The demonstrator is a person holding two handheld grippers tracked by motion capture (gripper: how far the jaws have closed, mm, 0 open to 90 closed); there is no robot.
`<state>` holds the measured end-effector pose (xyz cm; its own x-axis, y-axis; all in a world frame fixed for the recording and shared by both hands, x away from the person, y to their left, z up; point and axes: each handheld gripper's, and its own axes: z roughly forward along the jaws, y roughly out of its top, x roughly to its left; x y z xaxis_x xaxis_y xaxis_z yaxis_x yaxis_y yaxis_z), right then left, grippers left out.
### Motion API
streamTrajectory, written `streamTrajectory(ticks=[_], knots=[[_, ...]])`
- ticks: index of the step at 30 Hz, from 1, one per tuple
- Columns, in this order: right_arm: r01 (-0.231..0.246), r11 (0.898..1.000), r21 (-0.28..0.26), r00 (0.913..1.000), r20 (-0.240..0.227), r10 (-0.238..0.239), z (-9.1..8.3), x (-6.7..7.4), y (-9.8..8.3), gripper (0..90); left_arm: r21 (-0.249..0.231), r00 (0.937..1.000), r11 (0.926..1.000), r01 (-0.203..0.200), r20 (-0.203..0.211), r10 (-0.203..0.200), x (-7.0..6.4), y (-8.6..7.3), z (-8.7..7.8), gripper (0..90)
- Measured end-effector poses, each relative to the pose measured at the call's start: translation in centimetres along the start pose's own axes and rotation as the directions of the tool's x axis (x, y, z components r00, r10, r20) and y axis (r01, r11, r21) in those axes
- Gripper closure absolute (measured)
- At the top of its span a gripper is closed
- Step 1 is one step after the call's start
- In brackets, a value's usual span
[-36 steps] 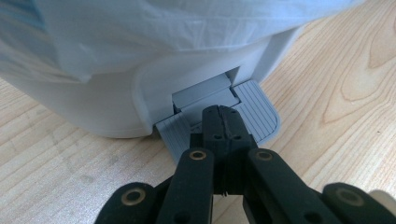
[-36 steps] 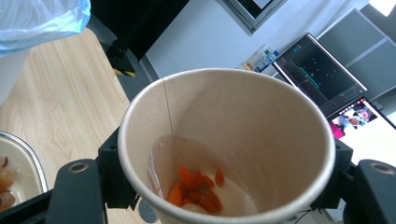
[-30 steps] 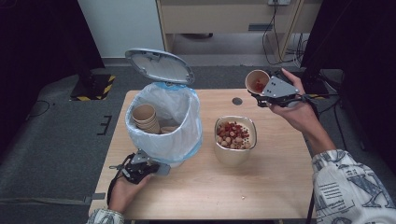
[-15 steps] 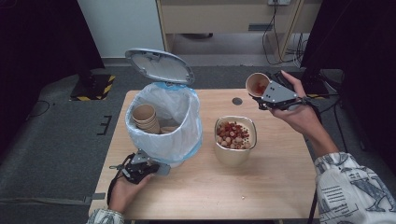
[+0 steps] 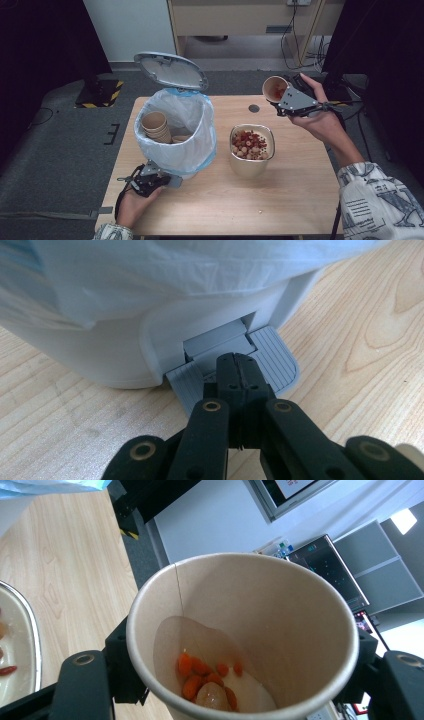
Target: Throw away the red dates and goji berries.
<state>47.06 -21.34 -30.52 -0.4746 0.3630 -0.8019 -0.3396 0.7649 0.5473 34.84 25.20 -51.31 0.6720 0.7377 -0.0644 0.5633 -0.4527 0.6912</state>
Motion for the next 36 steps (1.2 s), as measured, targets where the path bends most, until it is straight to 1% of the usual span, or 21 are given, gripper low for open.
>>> streamTrajectory(ticks=[3,5,18,29,36], knots=[[0.016,1.000,0.004,0.9999,0.004,-0.016,-0.1,-0.1,0.2,28.4,0.000,1.0000,1.0000,-0.001,0.000,0.001,0.0,0.0,0.0,90.0],[0.037,0.999,0.013,0.9993,0.001,-0.037,-0.1,0.0,0.3,28.4,0.000,1.0000,1.0000,-0.001,0.000,0.001,0.0,0.0,0.0,90.0],[0.083,0.997,0.010,0.9966,0.000,-0.083,-0.4,0.1,0.9,28.2,0.000,1.0000,1.0000,-0.001,0.000,0.001,0.0,0.0,0.0,90.0],[0.150,0.989,0.022,0.9887,0.002,-0.150,-0.6,0.2,1.7,28.1,0.000,1.0000,1.0000,0.000,0.001,0.000,0.0,0.0,0.0,90.0],[0.151,0.988,0.015,0.9885,0.000,-0.151,-0.7,0.3,1.8,28.0,0.000,1.0000,1.0000,-0.001,0.002,0.001,-0.1,0.0,0.0,90.0]])
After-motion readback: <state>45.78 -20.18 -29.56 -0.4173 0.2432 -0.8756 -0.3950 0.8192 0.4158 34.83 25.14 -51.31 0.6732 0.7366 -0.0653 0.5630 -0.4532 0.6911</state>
